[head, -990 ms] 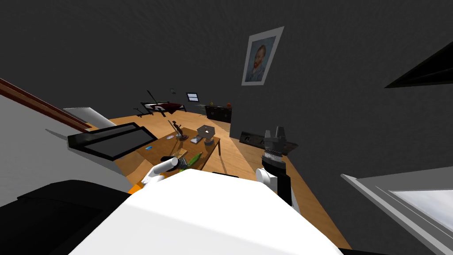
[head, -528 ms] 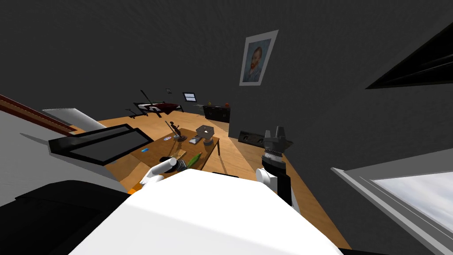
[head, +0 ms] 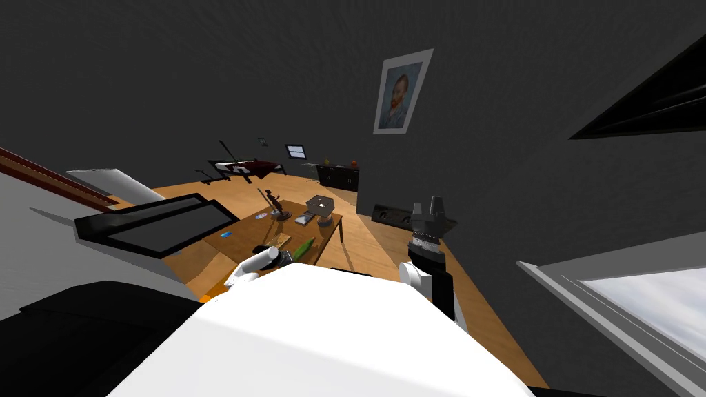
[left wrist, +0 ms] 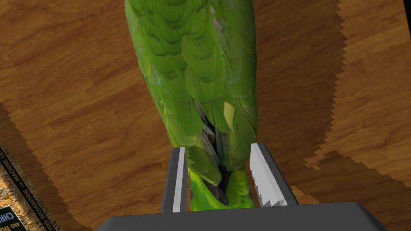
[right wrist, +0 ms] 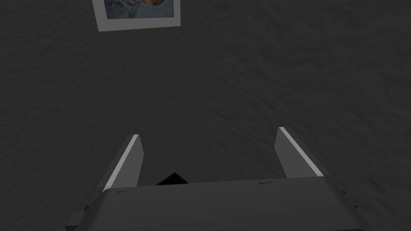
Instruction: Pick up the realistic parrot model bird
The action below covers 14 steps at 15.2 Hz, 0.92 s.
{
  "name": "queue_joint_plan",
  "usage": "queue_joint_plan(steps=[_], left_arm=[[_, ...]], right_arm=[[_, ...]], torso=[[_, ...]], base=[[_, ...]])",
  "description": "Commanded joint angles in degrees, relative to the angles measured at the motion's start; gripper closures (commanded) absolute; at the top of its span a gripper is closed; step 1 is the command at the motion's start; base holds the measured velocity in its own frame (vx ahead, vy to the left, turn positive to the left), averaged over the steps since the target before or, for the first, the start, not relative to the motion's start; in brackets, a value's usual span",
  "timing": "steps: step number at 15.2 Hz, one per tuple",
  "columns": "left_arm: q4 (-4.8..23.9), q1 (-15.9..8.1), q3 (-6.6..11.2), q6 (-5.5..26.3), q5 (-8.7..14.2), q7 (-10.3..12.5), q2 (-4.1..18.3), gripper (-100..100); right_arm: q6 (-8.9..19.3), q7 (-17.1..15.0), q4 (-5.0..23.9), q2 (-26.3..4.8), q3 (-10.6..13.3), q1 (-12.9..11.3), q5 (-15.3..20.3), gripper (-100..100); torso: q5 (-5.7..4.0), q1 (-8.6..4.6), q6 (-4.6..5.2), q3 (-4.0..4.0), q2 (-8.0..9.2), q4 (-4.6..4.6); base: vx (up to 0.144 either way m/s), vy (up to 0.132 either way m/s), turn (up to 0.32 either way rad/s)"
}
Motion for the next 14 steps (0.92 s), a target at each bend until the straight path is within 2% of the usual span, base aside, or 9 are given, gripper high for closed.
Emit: queue_joint_plan(steps=[1, 3, 4, 6, 7, 8, 11, 12, 14], left_arm=[[0.0, 0.0, 0.0, 0.0, 0.0, 0.0, 0.0, 100], [-0.08, -0.04, 0.07, -0.02, 0.0, 0.0, 0.1, 100], [-1.72, 0.45, 0.48, 1.38, 0.28, 0.44, 0.48, 100], [-3.07, 0.88, 0.89, 2.67, 0.69, 0.7, 0.89, 100], [-2.14, 0.55, 0.66, 1.76, 0.49, 0.45, 0.72, 100], [-2.36, 0.39, 0.03, 1.0, 1.9, -0.72, 2.63, -100], [-2.23, 0.73, -0.47, 0.63, 2.84, -1.83, 4.76, -100], [-1.58, 1.45, -0.35, 1.16, 2.11, -1.93, 5.59, -100], [-0.22, 2.35, -0.14, 1.73, 0.45, -1.67, 5.8, -100]], right_arm=[[0.0, 0.0, 0.0, 0.0, 0.0, 0.0, 0.0, 0], [0.0, 0.0, 0.0, 0.0, 0.0, 0.0, 0.0, 0], [0.0, 0.0, 0.0, 0.0, 0.0, 0.0, 0.0, 0], [0.0, 0.0, 0.0, 0.0, 0.0, 0.0, 0.0, 0], [0.0, 0.0, 0.0, 0.0, 0.0, 0.0, 0.0, 0], [0.0, 0.0, 0.0, 0.0, 0.0, 0.0, 0.0, 0], [0.0, 0.0, 0.0, 0.0, 0.0, 0.01, 0.0, 0], [0.0, 0.0, 0.0, 0.0, 0.0, 0.01, 0.0, 0], [0.0, 0.0, 0.0, 0.0, 0.0, 0.02, 0.0, 0]], torso=[[0.0, 0.0, 0.0, 0.0, 0.0, 0.0], [0.16, 0.16, 0.03, -0.08, -0.09, -0.06], [0.17, 0.19, 0.03, -0.09, -0.11, -0.07], [0.15, 0.16, 0.03, -0.08, -0.1, -0.07], [0.15, 0.15, 0.03, -0.08, -0.09, -0.07], [0.16, 0.16, 0.03, -0.09, -0.1, -0.07], [0.11, -0.07, 0.01, -0.12, -0.17, -0.08], [0.1, -0.09, 0.02, -0.15, -0.23, -0.09], [0.1, -0.09, 0.02, -0.31, -0.51, -0.15]], base=[[0.0, 0.0, 0.0], [0.0, 0.0, 0.0], [-0.007, -0.01, -0.009], [-0.013, -0.021, -0.006], [-0.008, -0.012, 0.001], [-0.003, -0.038, 0.075], [0.015, -0.08, 0.088], [0.079, -0.079, 0.057], [0.137, -0.062, 0.017]])
